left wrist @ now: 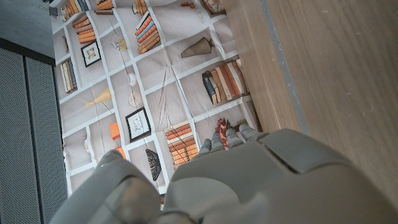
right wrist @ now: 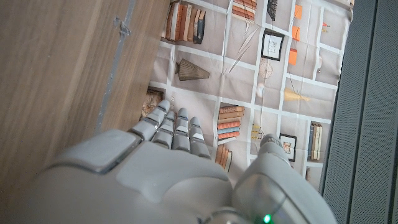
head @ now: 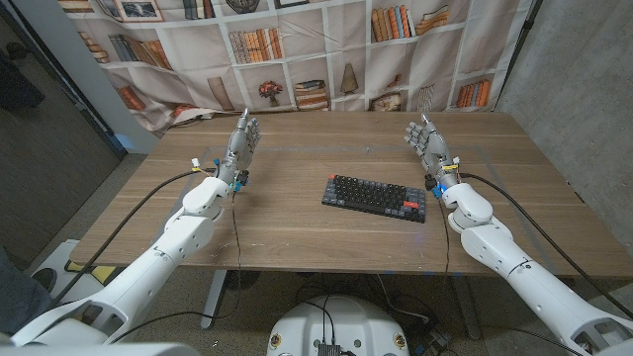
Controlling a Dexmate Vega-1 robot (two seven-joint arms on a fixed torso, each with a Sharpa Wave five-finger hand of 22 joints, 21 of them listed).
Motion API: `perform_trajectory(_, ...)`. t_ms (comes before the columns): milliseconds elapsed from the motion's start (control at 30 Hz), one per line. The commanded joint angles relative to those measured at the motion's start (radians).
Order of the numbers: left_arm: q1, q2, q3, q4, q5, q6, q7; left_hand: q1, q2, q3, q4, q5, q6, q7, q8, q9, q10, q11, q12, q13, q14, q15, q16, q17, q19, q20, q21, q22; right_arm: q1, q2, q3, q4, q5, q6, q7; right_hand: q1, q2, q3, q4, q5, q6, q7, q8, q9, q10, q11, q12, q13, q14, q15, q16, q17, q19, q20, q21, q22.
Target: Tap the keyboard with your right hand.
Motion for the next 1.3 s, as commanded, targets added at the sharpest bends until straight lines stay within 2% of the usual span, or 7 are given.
perform_trajectory(33,-0.010,-0.009,0.006,0.003,0.003,-0.005,-0.002,0.014,0.007,0.003,-0.006,0.009,0.016,0.003,0.010,0.003,0.012,0.000,0.008,0.002,0.015,0.001,0.004,0.003,-0.017,0.006,0.005,0.002,-0.038,-0.023,0.014,-0.047,-0.009,0.026,0.002,0.010,0.002,0.005,-0.004,0.001,0.013,-0.001,0.010,0.004,0.012,0.000,0.005,0.005,0.009,0.003,0.005,0.004,0.008,-0.011,0.009,0.004)
perform_trajectory(333,-0.021,-0.007,0.012,-0.001,0.015,0.007,0.006,0.020,0.011,0.004,-0.009,0.008,0.025,0.004,0.010,0.002,0.022,0.002,0.009,0.002,0.024,0.001,0.004,0.003,-0.012,0.006,0.005,0.002,-0.068,-0.038,0.031,-0.082,-0.017,0.051,-0.004,0.012,0.002,0.005,-0.005,0.000,0.021,-0.006,0.012,0.004,0.022,-0.002,0.007,0.006,0.018,-0.001,0.006,0.004,0.017,-0.010,0.011,0.004)
perform_trajectory(467,-0.030,-0.010,0.014,0.006,0.015,0.009,0.002,0.022,0.013,0.004,-0.009,0.008,0.027,0.004,0.010,0.002,0.023,0.001,0.008,0.002,0.027,0.001,0.004,0.003,-0.009,0.008,0.006,0.002,-0.092,-0.042,0.043,-0.104,-0.027,0.060,-0.027,0.011,0.004,0.004,-0.005,0.000,0.032,-0.011,0.014,0.004,0.041,-0.004,0.012,0.006,0.042,-0.004,0.012,0.004,0.029,-0.006,0.013,0.004)
perform_trajectory(867,-0.059,-0.023,0.024,0.041,0.014,0.013,-0.016,0.030,0.019,0.006,-0.012,0.006,0.035,0.004,0.009,0.002,0.027,0.001,0.006,0.002,0.033,0.001,0.002,0.003,-0.005,0.010,0.006,0.002,-0.163,-0.060,0.074,-0.164,-0.045,0.082,-0.066,0.011,0.006,0.004,-0.005,-0.002,0.063,-0.019,0.017,0.005,0.096,-0.012,0.025,0.007,0.123,-0.012,0.028,0.006,0.095,-0.003,0.030,0.006)
perform_trajectory(1033,-0.065,-0.022,0.028,0.044,0.016,0.018,-0.018,0.033,0.021,0.006,-0.013,0.006,0.037,0.004,0.008,0.002,0.032,0.000,0.007,0.002,0.035,0.001,0.001,0.003,-0.001,0.012,0.006,0.002,-0.194,-0.061,0.088,-0.183,-0.048,0.099,-0.077,0.009,0.008,0.004,-0.005,-0.003,0.081,-0.023,0.017,0.005,0.138,-0.018,0.033,0.007,0.198,-0.029,0.040,0.007,0.163,0.000,0.049,0.008)
perform_trajectory(1133,-0.065,-0.022,0.028,0.043,0.019,0.018,-0.015,0.035,0.024,0.007,-0.014,0.005,0.040,0.004,0.008,0.002,0.036,-0.001,0.007,0.002,0.041,-0.001,0.002,0.003,0.002,0.012,0.006,0.002,-0.212,-0.059,0.095,-0.195,-0.050,0.110,-0.085,0.010,0.010,0.005,-0.005,-0.003,0.108,-0.039,0.021,0.005,0.176,-0.031,0.040,0.008,0.257,-0.045,0.048,0.008,0.218,0.009,0.065,0.009)
perform_trajectory(1300,-0.066,-0.023,0.031,0.042,0.015,0.025,-0.019,0.040,0.027,0.008,-0.015,0.004,0.045,0.004,0.008,0.002,0.044,0.000,0.009,0.001,0.047,0.000,0.002,0.003,0.009,0.007,0.008,0.002,-0.241,-0.060,0.105,-0.218,-0.054,0.114,-0.098,0.009,0.015,0.007,-0.005,-0.003,0.157,-0.079,0.023,0.007,0.284,-0.063,0.061,0.008,0.412,-0.067,0.066,0.010,0.359,0.002,0.110,0.012)
